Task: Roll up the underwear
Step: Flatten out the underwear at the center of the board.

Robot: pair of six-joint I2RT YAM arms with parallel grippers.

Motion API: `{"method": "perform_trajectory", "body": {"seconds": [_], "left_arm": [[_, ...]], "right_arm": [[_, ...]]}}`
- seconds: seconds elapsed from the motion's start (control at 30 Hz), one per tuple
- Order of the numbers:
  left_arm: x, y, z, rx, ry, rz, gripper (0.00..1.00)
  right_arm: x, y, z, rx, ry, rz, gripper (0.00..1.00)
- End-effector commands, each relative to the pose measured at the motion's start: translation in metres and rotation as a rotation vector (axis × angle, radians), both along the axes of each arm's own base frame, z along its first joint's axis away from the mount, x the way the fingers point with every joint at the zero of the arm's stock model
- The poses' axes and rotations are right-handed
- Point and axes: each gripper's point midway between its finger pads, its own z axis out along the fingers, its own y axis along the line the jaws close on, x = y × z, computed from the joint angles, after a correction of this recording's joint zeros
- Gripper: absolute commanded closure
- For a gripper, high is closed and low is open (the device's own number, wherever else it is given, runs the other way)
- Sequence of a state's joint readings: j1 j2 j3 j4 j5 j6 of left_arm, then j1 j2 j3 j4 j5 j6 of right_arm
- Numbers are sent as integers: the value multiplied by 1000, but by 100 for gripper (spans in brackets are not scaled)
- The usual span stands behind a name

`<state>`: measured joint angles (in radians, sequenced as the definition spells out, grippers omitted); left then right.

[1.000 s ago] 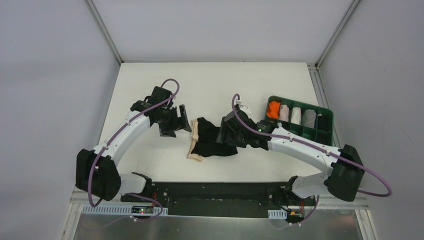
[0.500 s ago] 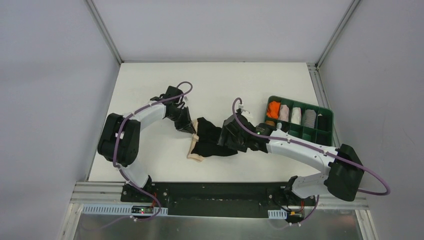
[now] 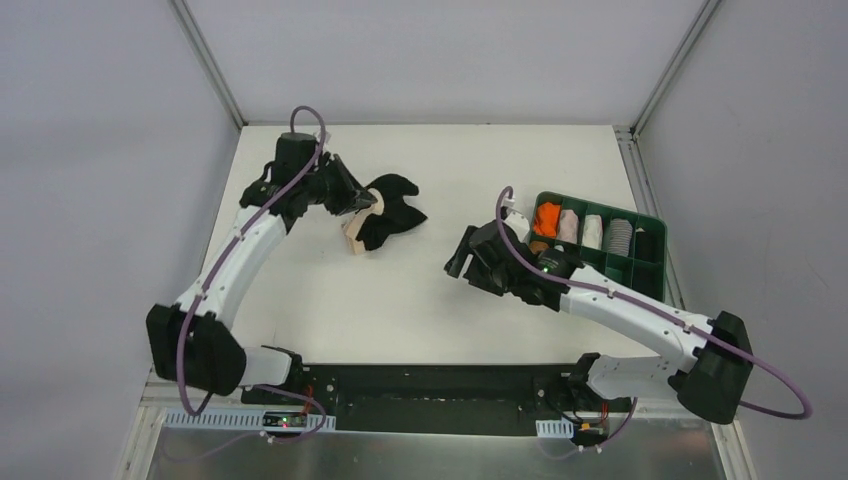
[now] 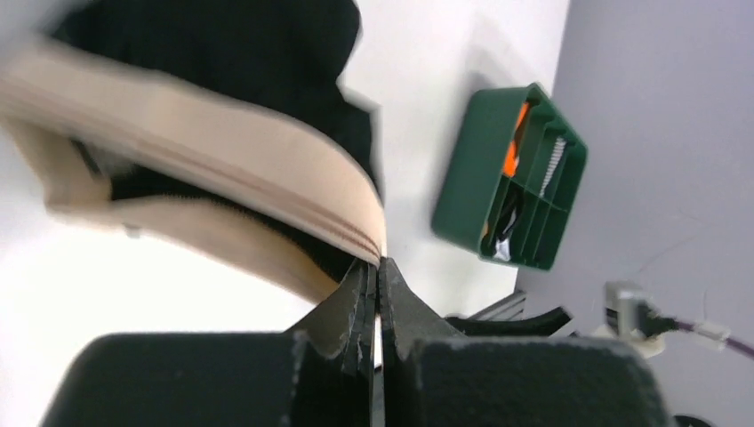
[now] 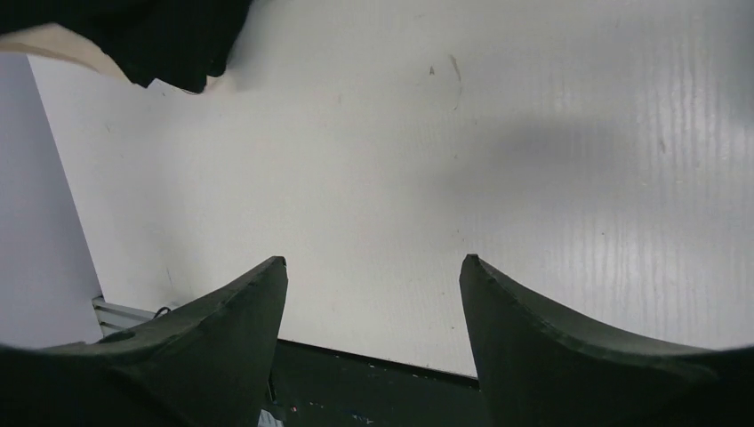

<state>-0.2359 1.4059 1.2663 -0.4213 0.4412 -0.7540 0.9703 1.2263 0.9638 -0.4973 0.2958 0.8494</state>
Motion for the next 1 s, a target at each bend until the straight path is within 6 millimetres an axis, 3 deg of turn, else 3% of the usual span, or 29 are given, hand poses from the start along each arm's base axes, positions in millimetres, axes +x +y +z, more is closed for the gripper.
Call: {"method": "perform_trajectory", "body": {"seconds": [0.0, 0.17, 0.27, 0.43, 0.53, 0.6, 0.67, 0.73, 0.8, 0.9, 0.97], "left_arm": [[-51, 34, -47, 46, 173, 227, 100], [-95, 84, -115, 157, 287, 457, 100], [-93, 78, -110, 169, 270, 387, 100], [-53, 17, -32, 159, 107, 96, 100], [-44, -28, 4, 141, 31, -28, 100], [-47, -58, 11, 110, 42, -95, 100], [-63, -91, 4, 89, 86, -188, 100], [-83, -116, -7, 72, 139, -297, 71], [-96, -124, -12, 63, 170, -367, 42], [-89, -96, -7, 183, 103, -301, 20], [-78, -67, -10, 252, 92, -203, 24]], "right_arm": [[9, -20, 10, 13, -57, -69, 26], [3, -19, -2, 0, -10, -45, 25], [-1, -4, -4, 17, 29, 6, 25], [8, 3, 2, 40, 5, -11, 25], [17, -8, 14, 38, -50, -65, 25], [22, -21, 21, 36, -85, -114, 25], [23, -39, 24, 33, -113, -167, 25], [23, -59, 25, 35, -129, -218, 25], [21, -79, 25, 42, -138, -262, 25], [15, -96, 13, 24, -112, -276, 24], [11, -98, 5, 5, -86, -264, 24]]}}
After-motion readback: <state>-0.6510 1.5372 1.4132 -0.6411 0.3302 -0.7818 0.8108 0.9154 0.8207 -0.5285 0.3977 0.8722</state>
